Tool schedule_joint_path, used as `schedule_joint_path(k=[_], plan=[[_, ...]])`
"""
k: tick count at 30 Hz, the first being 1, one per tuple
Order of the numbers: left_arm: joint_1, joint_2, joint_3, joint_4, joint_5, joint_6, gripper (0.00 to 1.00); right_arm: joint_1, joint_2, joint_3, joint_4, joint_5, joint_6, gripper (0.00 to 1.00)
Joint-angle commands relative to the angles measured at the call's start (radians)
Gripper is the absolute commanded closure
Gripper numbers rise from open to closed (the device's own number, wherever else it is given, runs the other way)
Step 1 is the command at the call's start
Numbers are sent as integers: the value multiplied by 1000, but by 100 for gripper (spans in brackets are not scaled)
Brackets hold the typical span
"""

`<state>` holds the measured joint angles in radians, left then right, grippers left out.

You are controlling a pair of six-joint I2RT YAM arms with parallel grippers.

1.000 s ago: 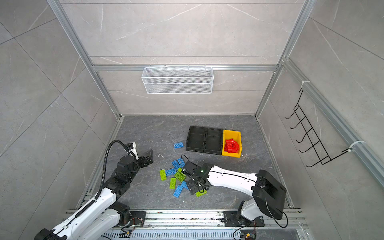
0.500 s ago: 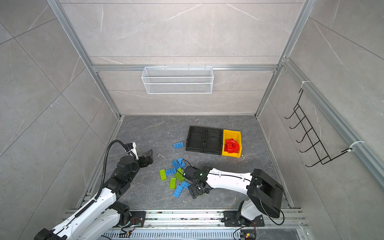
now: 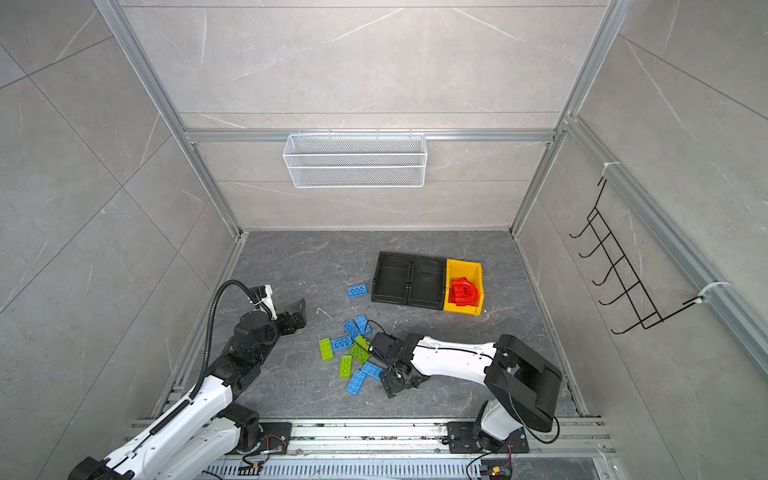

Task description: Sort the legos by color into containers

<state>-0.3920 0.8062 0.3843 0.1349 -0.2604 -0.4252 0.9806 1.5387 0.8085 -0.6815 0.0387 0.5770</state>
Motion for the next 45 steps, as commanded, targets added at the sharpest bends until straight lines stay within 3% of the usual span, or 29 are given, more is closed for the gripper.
schedule_joint_path(k=[1,5,8,11,17,21,24,31,45], plan=[[2,-16,2,21,-14,16,0,-60,-50,-23,-75,54,32,18],[3,4,-11,14,-69,-3,1,-119,-81,-19,-108,78,35,17],[6,23,18,29,38,36,0,-143,-136,-28,-84,60,44,13],[5,21,21,5,-1,26,0,-145,-223,-29,-95,42,90,12],[5,-10,-2,21,-3,19,0,-135,-313,-96,-117,-97,187,25],[5,-7,3,17,-5,17,0,-40,-297,-129,-102,-110,280,27],[5,-4,2,18,1,14,1,-2,-259,-133,-108,-59,308,22],[5,-4,3,16,0,16,0,-1,-132,-93,-72,39,249,15],[5,-9,-1,16,-5,17,0,-42,-55,-89,39,35,183,17]])
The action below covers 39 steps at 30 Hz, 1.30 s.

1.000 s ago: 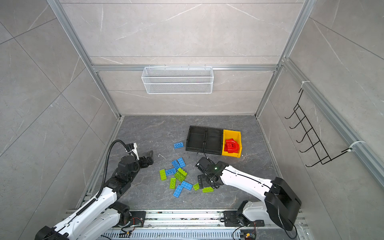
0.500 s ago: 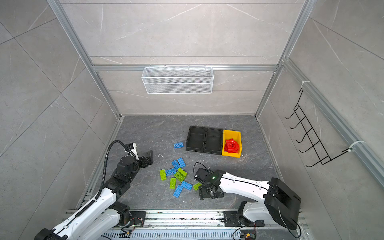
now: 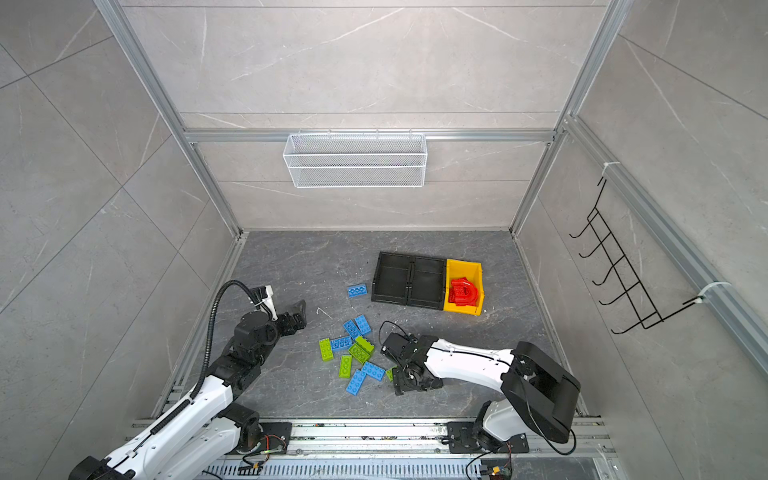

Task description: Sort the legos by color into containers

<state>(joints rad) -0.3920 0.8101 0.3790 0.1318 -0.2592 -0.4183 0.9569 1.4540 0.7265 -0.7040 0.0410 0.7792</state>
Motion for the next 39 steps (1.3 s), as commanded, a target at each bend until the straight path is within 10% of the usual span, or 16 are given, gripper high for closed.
schedule_joint_path(k=[1,26,39], plan=[[5,-11,4,19,-8,10,0,-27,30,-17,74,28,-23,19],[5,35,10,38,0,9,0,-229,-176,64,27,70,-234,51],[5,24,14,37,26,8,0,-597,152,445,219,-60,-489,55]])
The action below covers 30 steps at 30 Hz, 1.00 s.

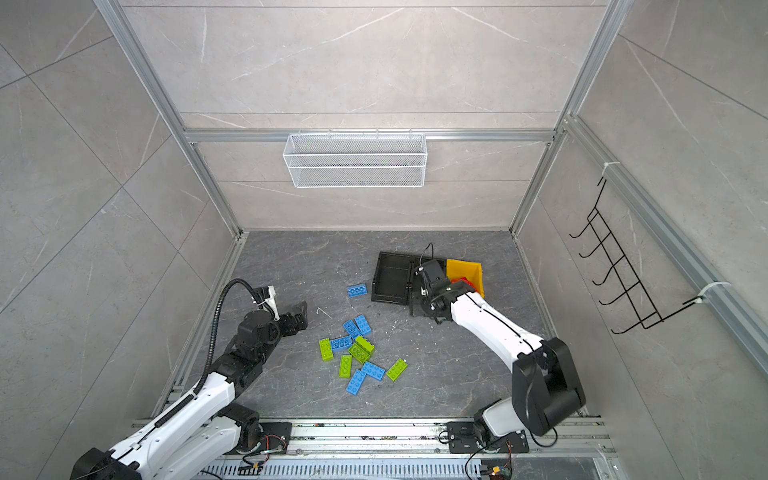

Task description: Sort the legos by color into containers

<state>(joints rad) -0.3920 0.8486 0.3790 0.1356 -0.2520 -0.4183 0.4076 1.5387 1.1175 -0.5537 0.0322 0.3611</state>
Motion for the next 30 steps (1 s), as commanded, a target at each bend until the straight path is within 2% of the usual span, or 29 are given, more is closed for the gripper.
schedule_joint_path(k=[1,6,9,14,17,20,25,30], plan=[[5,-16,13,33,20,9,0,-62,105,83,85,-60,-84,56],[5,-20,9,34,8,16,0,-105,247,224,63,-63,-120,55],[5,-19,3,42,5,21,0,-124,273,252,73,-66,-122,53],[5,-22,11,39,25,18,0,-150,303,288,41,-48,-134,43],[5,-28,3,42,22,19,0,-155,305,301,16,-57,-146,28],[5,-28,7,40,23,18,0,-154,277,294,14,-69,-158,20],[5,-46,14,33,57,17,0,-152,190,278,-35,-91,-170,19],[5,-65,7,34,52,24,0,-74,-16,137,-114,-154,-181,19]])
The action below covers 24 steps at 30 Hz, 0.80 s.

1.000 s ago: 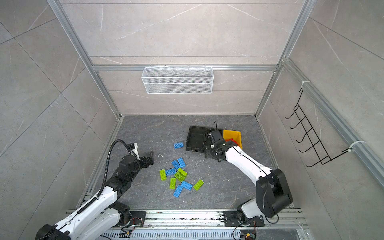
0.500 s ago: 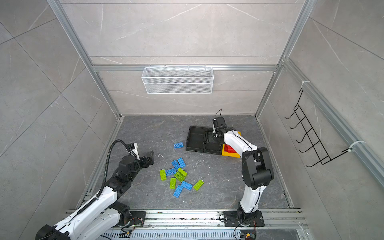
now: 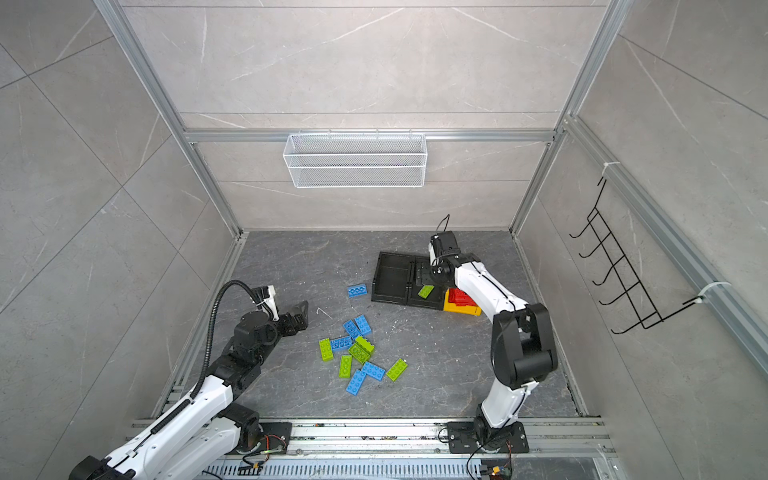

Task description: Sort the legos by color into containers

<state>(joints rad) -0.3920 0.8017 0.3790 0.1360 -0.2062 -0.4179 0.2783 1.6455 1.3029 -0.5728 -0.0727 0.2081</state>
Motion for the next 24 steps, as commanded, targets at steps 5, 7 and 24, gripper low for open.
schedule_joint_path(k=[5,7,24], plan=[[5,-1,9,38,1,28,0,262,-300,-283,-130,-21,150,20],[5,7,15,34,3,33,0,349,-374,-392,-86,-15,245,23],[5,-32,1,27,-3,28,0,670,-400,-675,161,36,593,45]])
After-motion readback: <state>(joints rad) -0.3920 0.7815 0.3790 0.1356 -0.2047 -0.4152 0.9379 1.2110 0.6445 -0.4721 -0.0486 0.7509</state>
